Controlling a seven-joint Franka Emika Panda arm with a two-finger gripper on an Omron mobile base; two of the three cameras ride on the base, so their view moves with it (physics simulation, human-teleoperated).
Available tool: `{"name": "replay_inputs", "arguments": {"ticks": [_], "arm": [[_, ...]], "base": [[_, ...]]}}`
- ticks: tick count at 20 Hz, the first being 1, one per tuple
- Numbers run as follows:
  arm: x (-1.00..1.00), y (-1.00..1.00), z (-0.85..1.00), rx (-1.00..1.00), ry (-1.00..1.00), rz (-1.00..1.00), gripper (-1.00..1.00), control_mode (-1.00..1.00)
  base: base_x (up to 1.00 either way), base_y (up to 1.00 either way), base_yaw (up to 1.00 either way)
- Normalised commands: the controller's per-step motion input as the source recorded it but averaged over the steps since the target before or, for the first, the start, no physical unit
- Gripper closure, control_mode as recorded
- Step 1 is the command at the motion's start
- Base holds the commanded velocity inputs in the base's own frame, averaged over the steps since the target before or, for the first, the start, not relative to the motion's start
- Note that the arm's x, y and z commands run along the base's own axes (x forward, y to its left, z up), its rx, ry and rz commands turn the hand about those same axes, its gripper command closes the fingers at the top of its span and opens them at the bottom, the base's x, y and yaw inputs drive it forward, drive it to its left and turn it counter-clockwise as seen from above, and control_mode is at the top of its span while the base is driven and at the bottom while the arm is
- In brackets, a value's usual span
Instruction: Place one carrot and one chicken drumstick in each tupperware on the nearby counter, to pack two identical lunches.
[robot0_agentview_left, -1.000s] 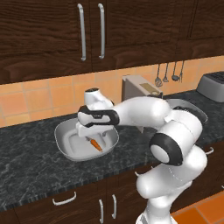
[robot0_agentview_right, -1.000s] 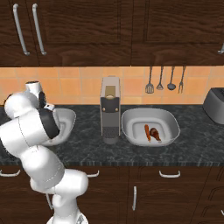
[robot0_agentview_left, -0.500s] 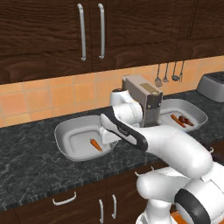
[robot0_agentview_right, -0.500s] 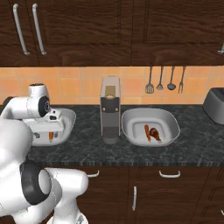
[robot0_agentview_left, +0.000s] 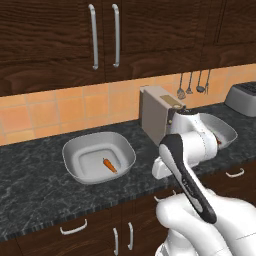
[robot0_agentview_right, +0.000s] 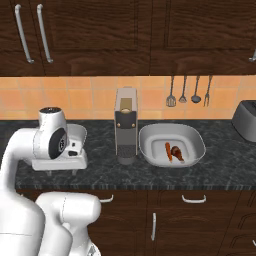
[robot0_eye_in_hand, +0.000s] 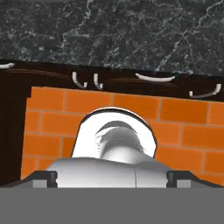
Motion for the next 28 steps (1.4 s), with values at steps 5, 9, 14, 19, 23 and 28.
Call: {"name": "replay_inputs", "arguments": {"ticks": [5, 9, 14, 19, 23, 28], "arm": [[-0.66, -0.16, 0.76, 0.00, -0.15, -0.01, -1.00, -1.00], [-0.23, -0.04, 0.12, 0.00, -0.05, -0.02, -1.00, -1.00], [0.00, 0.00, 0.00, 0.00, 0.00, 0.00, -1.00, 1.00], [0.00, 0.00, 0.00, 0.00, 0.00, 0.00, -1.00, 1.00], [0.00, 0.00, 0.00, 0.00, 0.00, 0.00, -1.00, 1.00], [0.00, 0.00, 0.00, 0.00, 0.00, 0.00, -1.00, 1.00]], "base": [[0.00, 0.00, 0.00], [0.00, 0.00, 0.00], [-0.65, -0.29, -0.19], [-0.45, -0.94, -0.45], [0.00, -1.00, -0.48], [-0.05, -1.00, -0.39]]}}
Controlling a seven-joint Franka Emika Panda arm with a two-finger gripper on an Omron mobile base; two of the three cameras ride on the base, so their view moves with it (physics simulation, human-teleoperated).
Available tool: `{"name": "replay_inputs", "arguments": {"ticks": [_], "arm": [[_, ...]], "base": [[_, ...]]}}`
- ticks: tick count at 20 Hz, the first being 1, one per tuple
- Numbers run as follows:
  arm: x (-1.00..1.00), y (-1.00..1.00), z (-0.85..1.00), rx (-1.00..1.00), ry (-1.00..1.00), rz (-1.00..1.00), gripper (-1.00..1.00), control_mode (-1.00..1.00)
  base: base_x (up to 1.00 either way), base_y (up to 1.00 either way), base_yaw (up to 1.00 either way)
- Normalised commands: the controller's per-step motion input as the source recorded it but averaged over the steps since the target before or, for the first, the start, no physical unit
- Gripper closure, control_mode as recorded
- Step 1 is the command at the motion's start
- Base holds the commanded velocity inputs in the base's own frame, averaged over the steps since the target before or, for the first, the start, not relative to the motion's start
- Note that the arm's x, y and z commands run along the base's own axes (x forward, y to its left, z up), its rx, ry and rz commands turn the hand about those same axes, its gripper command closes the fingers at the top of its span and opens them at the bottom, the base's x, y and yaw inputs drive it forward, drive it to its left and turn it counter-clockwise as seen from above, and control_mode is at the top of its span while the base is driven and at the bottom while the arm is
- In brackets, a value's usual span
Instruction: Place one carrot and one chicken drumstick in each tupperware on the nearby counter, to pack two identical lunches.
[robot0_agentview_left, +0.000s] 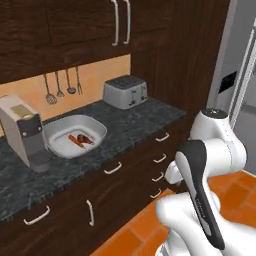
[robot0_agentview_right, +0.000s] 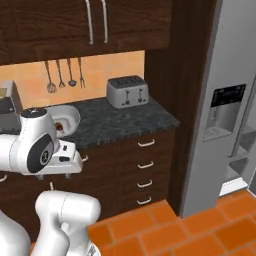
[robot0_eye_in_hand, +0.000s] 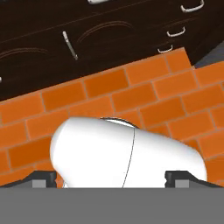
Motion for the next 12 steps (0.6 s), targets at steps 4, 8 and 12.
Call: {"name": "replay_inputs", "arguments": {"ticks": [4, 8, 12], "arm": [[0.00, 0.00, 0.00, 0.00, 0.00, 0.00, -1.00, 1.00], [0.00, 0.00, 0.00, 0.00, 0.00, 0.00, -1.00, 1.00], [0.00, 0.00, 0.00, 0.00, 0.00, 0.00, -1.00, 1.00]], "base": [[0.13, -1.00, -0.33], [0.75, -1.00, -0.15], [0.60, -1.00, 0.08]]}}
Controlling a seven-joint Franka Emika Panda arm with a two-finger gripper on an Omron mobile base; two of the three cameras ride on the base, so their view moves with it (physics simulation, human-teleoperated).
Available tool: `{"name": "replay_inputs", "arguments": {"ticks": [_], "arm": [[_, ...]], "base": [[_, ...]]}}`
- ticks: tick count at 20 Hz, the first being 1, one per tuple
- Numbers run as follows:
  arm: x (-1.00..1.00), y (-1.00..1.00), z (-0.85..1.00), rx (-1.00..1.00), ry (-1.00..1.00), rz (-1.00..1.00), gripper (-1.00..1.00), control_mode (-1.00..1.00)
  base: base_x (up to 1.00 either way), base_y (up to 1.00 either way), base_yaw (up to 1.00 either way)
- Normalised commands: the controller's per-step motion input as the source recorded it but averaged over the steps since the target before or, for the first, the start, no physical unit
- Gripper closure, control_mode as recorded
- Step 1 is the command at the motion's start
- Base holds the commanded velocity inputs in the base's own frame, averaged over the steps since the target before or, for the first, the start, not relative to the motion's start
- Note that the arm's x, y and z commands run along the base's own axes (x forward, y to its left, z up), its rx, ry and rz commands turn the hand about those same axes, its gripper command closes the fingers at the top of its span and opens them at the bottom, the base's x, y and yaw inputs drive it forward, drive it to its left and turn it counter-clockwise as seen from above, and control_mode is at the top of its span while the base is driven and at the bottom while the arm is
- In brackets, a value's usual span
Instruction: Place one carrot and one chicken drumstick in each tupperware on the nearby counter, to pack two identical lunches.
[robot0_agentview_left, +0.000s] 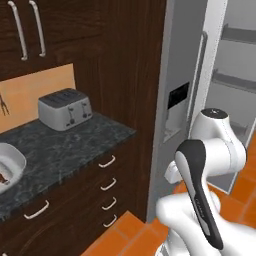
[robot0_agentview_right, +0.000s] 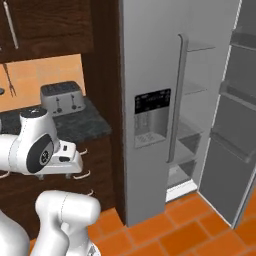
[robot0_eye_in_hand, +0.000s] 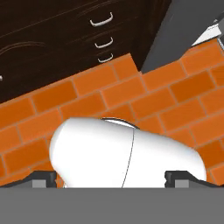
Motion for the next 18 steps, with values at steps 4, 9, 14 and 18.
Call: {"name": "replay_inputs", "arguments": {"ticks": [4, 9, 14, 18], "arm": [[0.00, 0.00, 0.00, 0.00, 0.00, 0.00, -1.00, 1.00], [0.00, 0.00, 0.00, 0.00, 0.00, 0.00, -1.00, 1.00], [0.00, 0.00, 0.00, 0.00, 0.00, 0.00, -1.00, 1.00], [0.00, 0.00, 0.00, 0.00, 0.00, 0.00, -1.00, 1.00]], "base": [[0.58, -1.00, 0.31], [0.43, -1.00, 0.43], [0.10, -1.00, 0.38], [0.33, -1.00, 0.29]]}}
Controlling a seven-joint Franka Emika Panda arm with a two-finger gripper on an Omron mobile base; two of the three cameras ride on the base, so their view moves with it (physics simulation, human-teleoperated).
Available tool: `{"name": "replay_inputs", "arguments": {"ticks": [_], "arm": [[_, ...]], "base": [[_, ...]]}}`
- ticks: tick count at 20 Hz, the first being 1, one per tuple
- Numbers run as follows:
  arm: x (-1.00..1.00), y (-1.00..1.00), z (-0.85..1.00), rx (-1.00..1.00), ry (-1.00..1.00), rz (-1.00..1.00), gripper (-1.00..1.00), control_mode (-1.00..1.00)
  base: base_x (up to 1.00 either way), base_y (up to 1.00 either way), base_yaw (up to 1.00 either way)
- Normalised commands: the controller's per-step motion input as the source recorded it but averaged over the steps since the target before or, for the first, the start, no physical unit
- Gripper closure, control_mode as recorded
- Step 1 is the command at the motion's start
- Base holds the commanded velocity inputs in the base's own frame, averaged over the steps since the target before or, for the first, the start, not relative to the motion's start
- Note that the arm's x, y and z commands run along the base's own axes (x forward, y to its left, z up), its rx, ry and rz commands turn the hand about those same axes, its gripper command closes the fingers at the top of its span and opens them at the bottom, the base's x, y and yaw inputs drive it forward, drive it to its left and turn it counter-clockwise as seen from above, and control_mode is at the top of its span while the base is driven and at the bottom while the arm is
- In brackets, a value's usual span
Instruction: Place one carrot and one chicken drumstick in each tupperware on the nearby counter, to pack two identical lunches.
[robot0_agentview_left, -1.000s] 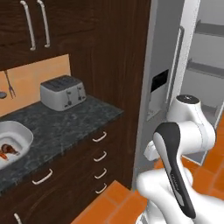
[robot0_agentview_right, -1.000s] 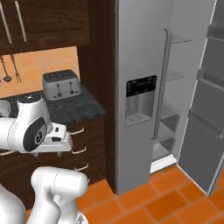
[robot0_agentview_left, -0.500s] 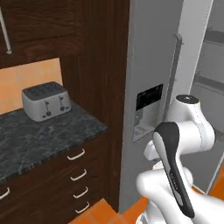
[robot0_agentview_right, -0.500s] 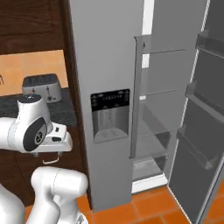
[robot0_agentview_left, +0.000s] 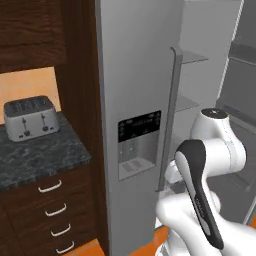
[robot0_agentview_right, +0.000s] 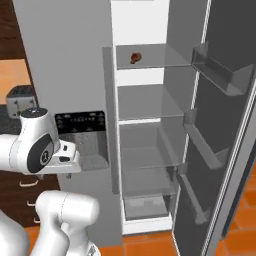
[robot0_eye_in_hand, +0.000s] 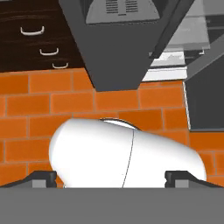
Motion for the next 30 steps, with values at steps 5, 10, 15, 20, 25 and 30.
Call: {"name": "replay_inputs", "arguments": {"ticks": [5, 10, 15, 20, 25, 30], "arm": [[0.00, 0.00, 0.00, 0.00, 0.00, 0.00, -1.00, 1.00], [0.00, 0.00, 0.00, 0.00, 0.00, 0.00, -1.00, 1.00], [0.00, 0.00, 0.00, 0.00, 0.00, 0.00, -1.00, 1.00], [0.00, 0.00, 0.00, 0.00, 0.00, 0.00, -1.00, 1.00], [0.00, 0.00, 0.00, 0.00, 0.00, 0.00, -1.00, 1.00], [0.00, 0.00, 0.00, 0.00, 0.00, 0.00, -1.00, 1.00]], "base": [[0.58, -0.57, 0.08], [0.41, -0.04, 0.00], [0.49, -0.13, 0.01], [0.64, -0.43, 0.05], [0.31, -0.49, 0.00], [0.63, 0.00, 0.00]]}}
